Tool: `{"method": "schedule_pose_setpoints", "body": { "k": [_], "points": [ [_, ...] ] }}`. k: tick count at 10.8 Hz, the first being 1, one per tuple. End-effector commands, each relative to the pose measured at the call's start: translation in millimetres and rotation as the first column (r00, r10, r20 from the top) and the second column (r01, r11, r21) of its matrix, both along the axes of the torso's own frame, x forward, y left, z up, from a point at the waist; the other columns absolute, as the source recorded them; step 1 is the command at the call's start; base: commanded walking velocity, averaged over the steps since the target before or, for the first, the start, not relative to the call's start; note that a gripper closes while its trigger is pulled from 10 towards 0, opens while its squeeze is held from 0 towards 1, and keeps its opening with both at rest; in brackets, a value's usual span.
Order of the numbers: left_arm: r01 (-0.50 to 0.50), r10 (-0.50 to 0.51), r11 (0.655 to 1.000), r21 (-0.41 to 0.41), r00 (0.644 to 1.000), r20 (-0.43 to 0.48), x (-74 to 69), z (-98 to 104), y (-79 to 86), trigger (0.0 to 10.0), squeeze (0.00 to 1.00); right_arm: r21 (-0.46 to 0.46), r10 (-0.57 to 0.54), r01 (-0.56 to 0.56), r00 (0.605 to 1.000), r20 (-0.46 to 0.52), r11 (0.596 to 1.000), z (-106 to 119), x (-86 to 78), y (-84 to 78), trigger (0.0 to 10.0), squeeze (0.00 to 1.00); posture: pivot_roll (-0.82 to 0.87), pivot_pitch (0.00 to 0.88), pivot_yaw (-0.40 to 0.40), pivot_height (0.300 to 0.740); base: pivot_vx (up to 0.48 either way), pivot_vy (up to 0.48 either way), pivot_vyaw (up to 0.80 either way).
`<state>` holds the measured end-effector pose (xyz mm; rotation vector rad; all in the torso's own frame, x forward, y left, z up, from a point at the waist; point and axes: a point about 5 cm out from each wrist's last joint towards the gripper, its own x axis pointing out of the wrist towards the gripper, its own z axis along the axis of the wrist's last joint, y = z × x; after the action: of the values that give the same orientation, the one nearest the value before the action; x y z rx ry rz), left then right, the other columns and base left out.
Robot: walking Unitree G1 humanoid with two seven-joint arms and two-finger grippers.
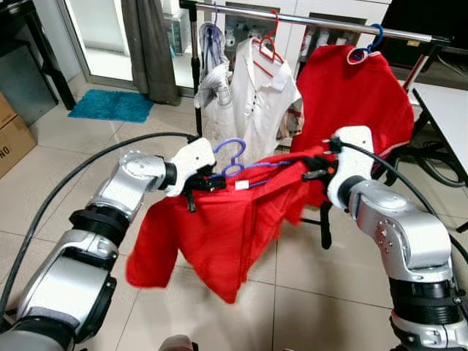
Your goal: Hang hanger
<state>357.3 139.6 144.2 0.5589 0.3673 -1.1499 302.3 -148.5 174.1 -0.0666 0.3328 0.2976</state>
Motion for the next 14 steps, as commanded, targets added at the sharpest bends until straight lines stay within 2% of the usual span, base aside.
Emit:
{"method": "schedule_pose_setpoints", "body": {
  "k": [1, 3, 6, 7, 8, 9, 10, 12, 13, 14],
  "points": [
    [0.023, -0.023, 1.000, 0.013, 0.999, 0.034, 4.7, 9, -7.5, 0.0, 0.00, -0.020, 0.051, -0.051, 0.998, 0.024, 0.999, 7, -4.6, 4.8, 0.0, 0.00, 0.05, 0.000, -0.021, 0.740, 0.000, 0.000, 0.00],
    [0.029, -0.030, 0.999, 0.017, 0.999, 0.043, 7.5, 11, -13.1, 0.0, 0.00, -0.058, 0.152, -0.151, 0.988, 0.000, 0.987, 2, -14.3, 17.9, 0.0, 0.00, 0.04, 0.000, -0.019, 0.740, 0.000, 0.000, 0.00],
    [0.022, -0.022, 1.000, 0.000, 0.998, 0.061, 11.6, 18, -11.7, 0.0, 0.00, -0.102, 0.189, -0.193, 0.981, -0.048, 0.976, -6, -20.7, 18.1, 0.0, 0.00, 0.04, 0.000, -0.020, 0.740, 0.000, 0.000, 0.00],
    [0.040, -0.039, 0.999, -0.019, 0.997, 0.065, 11.0, 21, -12.5, 0.0, 0.00, -0.137, 0.215, -0.222, 0.974, -0.067, 0.965, -10, -22.6, 19.2, 4.7, 0.00, 0.04, 0.000, -0.020, 0.740, 0.000, 0.000, 0.00],
    [0.051, -0.048, 0.998, -0.037, 0.997, 0.068, 10.7, 23, -13.1, 0.0, 0.00, -0.139, 0.294, -0.302, 0.953, -0.073, 0.943, -12, -26.6, 25.2, 10.0, 0.92, 0.04, 0.000, -0.020, 0.740, 0.000, 0.000, 0.00],
    [0.050, -0.047, 0.998, -0.039, 0.996, 0.075, 11.2, 24, -12.4, 0.0, 0.00, -0.114, 0.347, -0.355, 0.934, -0.079, 0.928, -12, -31.0, 30.0, 10.0, 1.00, 0.04, 0.000, -0.020, 0.740, 0.000, 0.000, 0.00],
    [0.038, -0.034, 0.998, -0.041, 0.996, 0.086, 13.3, 27, -9.7, 0.0, 0.00, -0.120, 0.436, -0.449, 0.892, -0.121, 0.885, -15, -41.1, 31.9, 10.0, 1.00, 0.05, 0.000, -0.026, 0.740, 0.000, 0.000, 0.00],
    [0.059, -0.056, 0.998, -0.026, 0.994, 0.098, 13.3, 30, -4.0, 0.0, 0.00, -0.140, 0.525, -0.547, 0.835, -0.164, 0.826, -15, -53.8, 12.8, 10.0, 1.00, 0.05, 0.000, -0.026, 0.740, 0.000, 0.000, 0.00],
    [0.080, -0.081, 0.997, 0.018, 0.991, 0.107, 12.4, 29, -0.2, 0.0, 0.00, -0.158, 0.550, -0.564, 0.826, -0.123, 0.811, -3, -51.8, -2.6, 10.0, 1.00, 0.05, 0.000, -0.019, 0.740, 0.000, 0.000, 0.00],
    [0.114, -0.116, 0.993, 0.027, 0.988, 0.097, 10.1, 29, 1.0, 0.0, 0.00, -0.161, 0.547, -0.545, 0.837, -0.035, 0.823, 12, -45.2, -10.4, 10.0, 1.00, 0.05, 0.000, -0.019, 0.740, 0.000, 0.000, 0.00]
  ]
}}
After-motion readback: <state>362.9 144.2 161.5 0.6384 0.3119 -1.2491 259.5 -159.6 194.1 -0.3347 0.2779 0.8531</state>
